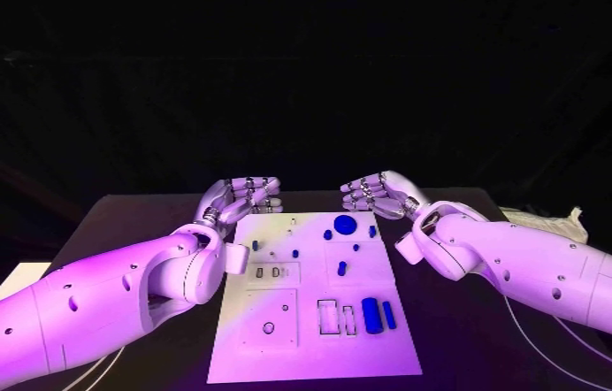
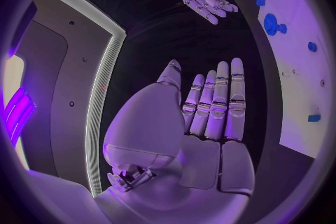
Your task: Assemble the parts on the task board
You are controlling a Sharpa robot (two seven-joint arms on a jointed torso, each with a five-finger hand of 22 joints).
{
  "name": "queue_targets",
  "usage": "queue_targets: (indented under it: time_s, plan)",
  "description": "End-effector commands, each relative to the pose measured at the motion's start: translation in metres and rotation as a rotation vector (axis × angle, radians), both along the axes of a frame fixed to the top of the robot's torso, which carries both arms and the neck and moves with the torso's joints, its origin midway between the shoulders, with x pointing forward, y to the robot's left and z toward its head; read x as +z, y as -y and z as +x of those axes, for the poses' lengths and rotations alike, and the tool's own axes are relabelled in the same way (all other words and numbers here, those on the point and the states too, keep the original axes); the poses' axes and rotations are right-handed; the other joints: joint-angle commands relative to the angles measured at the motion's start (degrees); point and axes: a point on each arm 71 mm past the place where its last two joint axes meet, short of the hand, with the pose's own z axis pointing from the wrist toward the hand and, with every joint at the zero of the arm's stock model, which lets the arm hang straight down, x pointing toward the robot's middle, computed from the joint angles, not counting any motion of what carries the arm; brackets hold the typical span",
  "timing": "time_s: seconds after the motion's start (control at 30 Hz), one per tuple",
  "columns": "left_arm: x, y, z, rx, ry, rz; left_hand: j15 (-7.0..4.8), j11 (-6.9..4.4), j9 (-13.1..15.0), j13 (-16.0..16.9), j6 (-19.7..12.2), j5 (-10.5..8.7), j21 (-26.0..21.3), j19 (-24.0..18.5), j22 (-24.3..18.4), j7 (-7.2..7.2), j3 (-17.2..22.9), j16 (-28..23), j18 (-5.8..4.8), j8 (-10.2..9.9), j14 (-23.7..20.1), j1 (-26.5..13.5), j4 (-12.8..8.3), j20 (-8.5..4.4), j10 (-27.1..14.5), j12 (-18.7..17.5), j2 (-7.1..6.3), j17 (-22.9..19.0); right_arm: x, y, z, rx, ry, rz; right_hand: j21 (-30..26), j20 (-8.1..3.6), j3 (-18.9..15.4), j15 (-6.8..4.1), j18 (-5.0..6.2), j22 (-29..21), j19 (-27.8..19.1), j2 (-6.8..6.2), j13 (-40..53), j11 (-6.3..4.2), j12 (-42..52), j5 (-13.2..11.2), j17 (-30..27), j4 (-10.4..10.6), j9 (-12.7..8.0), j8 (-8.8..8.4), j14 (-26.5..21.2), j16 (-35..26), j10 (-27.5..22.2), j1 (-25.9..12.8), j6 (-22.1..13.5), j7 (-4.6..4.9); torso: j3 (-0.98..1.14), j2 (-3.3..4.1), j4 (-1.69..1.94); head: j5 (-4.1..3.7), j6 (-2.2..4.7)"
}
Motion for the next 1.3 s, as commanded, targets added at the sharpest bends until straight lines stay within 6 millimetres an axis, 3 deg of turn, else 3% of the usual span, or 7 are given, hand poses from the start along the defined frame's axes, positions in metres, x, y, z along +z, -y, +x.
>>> queue_targets:
  time_s: [0.03,0.17,0.4,0.57,0.73,1.0,1.3]
  plan:
    - [0.005,0.002,-0.006,-0.026,-0.001,-0.035,-0.77,-0.5,0.07,0.19,1.31,0.22,0.74,2.4,0.27,-0.34,-0.48,0.57,0.72,0.22,2.42,0.04,-0.11,-0.81,1.66,0.35,0.61,1.21,0.006,-0.004,-0.001,0.019,0.141,-0.211,2.21,-2.19,2.2,-2.2,0.9,0.25,5.98,-0.58,0.17,-1.55,-0.72,-0.67,0.43,-2.08,0.19,-0.33,7.97,0.5,5.81,-0.46,5.35,-0.59,-0.43,1.73,0.38,-0.5,0.27]
    - [0.006,0.0,-0.012,-0.019,-0.049,-0.083,-1.52,-1.08,0.1,0.34,2.62,0.24,1.54,4.8,0.61,-0.68,-0.65,1.09,0.67,0.43,4.66,0.37,-0.37,-1.64,3.19,0.31,0.73,2.83,0.012,-0.008,0.0,0.035,0.215,-0.328,4.56,-4.1,3.04,-3.89,0.91,1.09,9.87,-1.35,0.26,-2.59,-0.62,-2.33,1.36,-2.13,0.33,-0.02,12.89,1.78,8.63,-0.33,7.52,-1.28,-0.71,3.02,0.78,-1.03,0.64]
    - [0.017,0.0,-0.024,-0.095,-0.012,-0.072,-1.27,-0.93,-0.01,0.16,2.89,0.09,0.81,4.5,0.29,-0.64,-0.71,-0.22,0.44,0.06,3.71,0.93,-0.95,-1.65,3.12,-0.58,0.81,3.74,0.019,-0.018,0.005,0.088,0.297,-0.587,11.13,-7.96,2.93,-6.97,0.91,4.08,18.02,-2.9,0.28,-4.43,-0.74,-5.45,5.04,-1.52,0.38,-0.08,23.92,6.41,12.03,-0.14,10.17,-2.68,-1.32,5.32,1.58,-2.23,1.66]
    - [0.023,0.003,-0.03,-0.127,-0.003,-0.075,-1.21,-0.87,-0.03,0.11,2.89,0.08,0.63,4.4,0.22,-0.6,-0.73,-0.47,0.42,-0.04,3.57,1.01,-1.06,-1.6,3.01,-0.79,0.84,3.91,0.021,-0.024,0.008,0.104,0.316,-0.715,15.13,-9.75,2.98,-7.92,0.74,6.15,20.93,-3.83,0.22,-5.18,-0.84,-5.04,9.08,-0.72,0.25,-0.43,27.11,11.5,12.41,-0.77,10.71,-3.33,-1.66,6.35,2.09,-2.76,1.61]
    - [0.026,0.005,-0.035,-0.143,-0.007,-0.087,-1.14,-0.77,-0.06,0.02,2.83,0.08,0.46,4.36,0.14,-0.52,-0.75,-0.73,0.42,-0.2,3.47,1.09,-1.2,-1.55,2.78,-1.09,0.9,4.14,0.021,-0.028,0.01,0.107,0.303,-0.809,17.91,-10.05,3.38,-8.2,0.61,7.67,21.73,-4.91,0.16,-5.36,-0.92,-4.91,13.36,0.16,0.23,-0.48,27.03,17.62,11.04,-1.57,10.93,-3.8,-1.88,7.34,2.57,-3.24,1.69]
    - [0.03,0.003,-0.039,-0.147,-0.018,-0.1,-0.84,-0.46,-0.1,-0.22,2.62,0.07,-0.09,4.14,-0.11,-0.27,-0.89,-1.62,0.37,-0.64,2.98,1.09,-1.52,-1.33,1.95,-1.92,0.99,4.72,0.024,-0.031,0.012,0.093,0.306,-0.89,23.53,-10.23,5.16,-8.42,0.62,10.82,23.31,-6.44,0.21,-5.49,-0.88,-5.06,21.92,2.26,0.22,-0.5,26.72,30.4,9.92,-2.23,11.13,-4.31,-1.99,8.25,3.04,-3.59,1.67]
    - [0.031,0.0,-0.04,-0.141,-0.032,-0.11,-0.77,-0.4,-0.11,-0.27,2.55,0.07,-0.24,4.07,-0.18,-0.23,-0.93,-1.85,0.36,-0.75,2.84,1.07,-1.59,-1.27,1.76,-2.07,1.02,4.83,0.027,-0.033,0.013,0.089,0.319,-0.93,31.32,-10.08,9.33,-8.2,0.64,15.64,22.55,-8.45,0.22,-5.48,-0.84,-5.21,45.66,5.15,0.25,-0.48,27.19,54.22,9.43,-1.82,11.21,-4.37,-1.99,8.92,3.11,-3.83,1.71]
